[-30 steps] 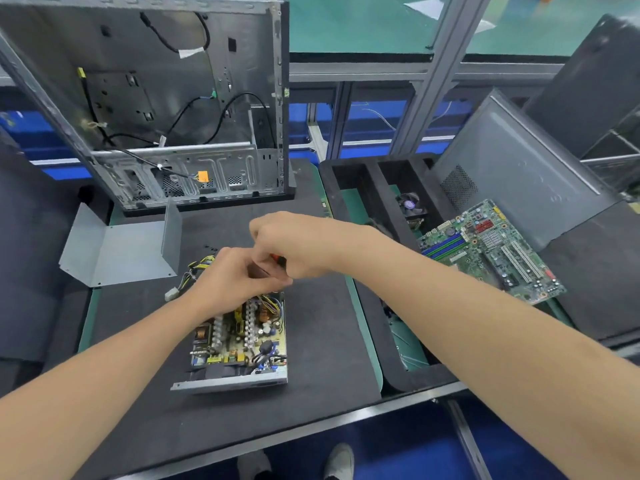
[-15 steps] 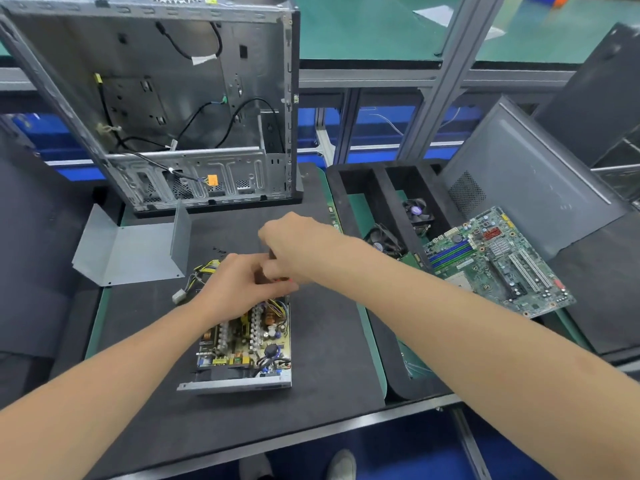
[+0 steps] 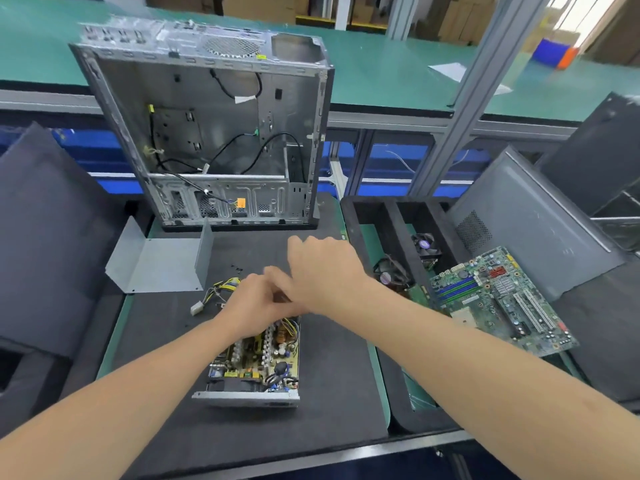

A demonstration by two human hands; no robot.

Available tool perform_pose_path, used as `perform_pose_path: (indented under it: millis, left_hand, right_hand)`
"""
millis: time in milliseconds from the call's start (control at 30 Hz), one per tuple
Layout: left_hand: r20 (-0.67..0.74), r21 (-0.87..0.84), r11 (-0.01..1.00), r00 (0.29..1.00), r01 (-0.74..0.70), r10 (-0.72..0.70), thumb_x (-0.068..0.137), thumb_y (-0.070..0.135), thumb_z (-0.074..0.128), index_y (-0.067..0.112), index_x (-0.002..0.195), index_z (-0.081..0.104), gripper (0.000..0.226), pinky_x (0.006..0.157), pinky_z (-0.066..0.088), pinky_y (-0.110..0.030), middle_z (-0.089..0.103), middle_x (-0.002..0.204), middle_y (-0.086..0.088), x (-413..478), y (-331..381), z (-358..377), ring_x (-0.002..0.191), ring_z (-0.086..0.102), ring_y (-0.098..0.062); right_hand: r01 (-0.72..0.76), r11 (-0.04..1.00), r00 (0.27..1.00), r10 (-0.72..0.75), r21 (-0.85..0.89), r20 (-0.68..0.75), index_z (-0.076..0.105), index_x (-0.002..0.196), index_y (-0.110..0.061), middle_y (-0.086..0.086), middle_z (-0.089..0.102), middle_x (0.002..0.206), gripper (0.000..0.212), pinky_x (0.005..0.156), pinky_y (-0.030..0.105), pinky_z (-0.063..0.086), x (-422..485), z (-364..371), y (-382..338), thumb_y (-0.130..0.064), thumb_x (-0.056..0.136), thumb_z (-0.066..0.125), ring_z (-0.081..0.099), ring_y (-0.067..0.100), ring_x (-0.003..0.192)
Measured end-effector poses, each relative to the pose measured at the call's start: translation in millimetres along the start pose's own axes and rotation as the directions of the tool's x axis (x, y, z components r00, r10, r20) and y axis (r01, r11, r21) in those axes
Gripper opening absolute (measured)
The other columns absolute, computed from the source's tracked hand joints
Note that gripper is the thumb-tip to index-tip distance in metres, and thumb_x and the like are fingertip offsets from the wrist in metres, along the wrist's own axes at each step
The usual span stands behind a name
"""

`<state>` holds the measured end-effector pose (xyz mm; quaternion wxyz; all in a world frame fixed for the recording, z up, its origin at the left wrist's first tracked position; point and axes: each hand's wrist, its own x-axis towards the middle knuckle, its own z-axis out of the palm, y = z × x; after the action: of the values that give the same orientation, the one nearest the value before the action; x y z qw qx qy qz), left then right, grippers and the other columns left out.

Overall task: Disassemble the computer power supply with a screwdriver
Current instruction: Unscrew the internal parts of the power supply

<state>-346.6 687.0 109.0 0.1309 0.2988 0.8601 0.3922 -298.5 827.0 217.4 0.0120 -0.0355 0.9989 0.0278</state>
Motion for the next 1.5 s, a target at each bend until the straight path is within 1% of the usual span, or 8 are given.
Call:
perform_pose_path:
  millis: [233,467,633,833,967,1167,1333,1500]
  left_hand:
    - [-0.020,-0.067,0.998,1.000,-0.015,0.014,0.070,0.070,0.072,0.049,0.068,0.066,0.022,0.060,0.041,-0.011,0.068,0.066,0.028,-5,3,-3,0.063,0.062,0.006]
    - [0.008,-0.028,1.000,1.000,0.015,-0.014,0.077,0.064,0.082,0.037,0.079,0.075,0.027,0.065,0.042,-0.011,0.070,0.071,0.031,-2,-4,-1,0.072,0.066,0.010]
    - [-0.006,-0.067,0.998,1.000,-0.007,0.006,0.076,0.058,0.086,0.048,0.076,0.072,0.018,0.066,0.044,-0.011,0.074,0.076,0.025,-4,-3,-1,0.075,0.070,0.005]
    - [-0.027,-0.086,0.996,0.999,-0.027,0.025,0.065,0.069,0.069,0.059,0.067,0.066,0.010,0.054,0.037,-0.013,0.066,0.060,0.026,-6,0,0,0.056,0.058,0.002]
    - [-0.041,-0.065,0.997,0.999,-0.035,0.033,0.064,0.069,0.062,0.060,0.064,0.063,0.009,0.055,0.039,-0.012,0.063,0.061,0.036,-7,-2,2,0.061,0.061,0.012]
    - [-0.053,-0.089,0.996,0.999,-0.001,-0.004,0.072,0.073,0.076,0.045,0.078,0.068,0.030,0.063,0.046,-0.024,0.071,0.071,0.022,-4,-7,6,0.065,0.062,-0.001]
    - [-0.042,-0.089,0.996,0.999,0.000,-0.004,0.069,0.078,0.073,0.052,0.081,0.070,0.029,0.066,0.044,-0.011,0.071,0.074,0.032,-6,-6,4,0.076,0.068,0.008]
    - [-0.042,-0.083,0.997,0.999,-0.004,0.001,0.070,0.077,0.071,0.046,0.078,0.070,0.032,0.069,0.049,-0.031,0.071,0.072,0.028,-5,-5,3,0.069,0.065,0.001]
  right_hand:
    - [-0.093,0.991,0.977,0.072,0.099,0.201,0.050,0.090,-0.012,0.006,0.047,0.076,0.012,0.063,0.035,0.043,10,-4,-7,-0.019,0.098,0.055,0.058,0.036,0.079]
    - [0.389,0.863,0.828,-0.481,0.322,0.289,0.060,0.098,-0.020,-0.001,0.051,0.092,0.017,0.069,0.036,0.048,14,-16,37,-0.014,0.086,0.071,0.056,0.022,0.085]
    - [0.488,0.807,0.773,-0.577,0.333,0.264,0.069,0.087,-0.018,-0.004,0.046,0.091,0.012,0.064,0.027,0.039,18,-16,42,-0.014,0.080,0.079,0.050,0.015,0.077]
    - [-0.002,1.000,1.000,0.002,0.009,0.030,0.041,0.092,-0.018,-0.001,0.037,0.067,0.045,0.053,0.035,0.031,-3,2,5,-0.062,0.098,0.042,0.046,0.028,0.066]
    - [-0.183,0.982,0.983,0.181,0.042,0.041,0.051,0.086,-0.015,0.001,0.040,0.069,0.035,0.060,0.035,0.040,4,11,-16,-0.044,0.105,0.046,0.065,0.037,0.081]
    - [0.082,0.972,0.964,-0.134,0.222,0.230,0.053,0.091,-0.022,0.000,0.054,0.081,0.011,0.054,0.031,0.040,13,1,12,-0.021,0.088,0.063,0.060,0.031,0.079]
    - [0.468,0.831,0.791,-0.546,0.301,0.276,0.062,0.085,-0.025,-0.009,0.045,0.089,0.017,0.062,0.019,0.034,23,-10,41,-0.019,0.080,0.077,0.048,0.006,0.080]
    - [0.392,0.906,0.895,-0.416,0.162,0.159,0.057,0.102,-0.022,-0.008,0.044,0.082,0.023,0.062,0.033,0.038,12,-6,32,-0.038,0.087,0.065,0.055,0.019,0.081]
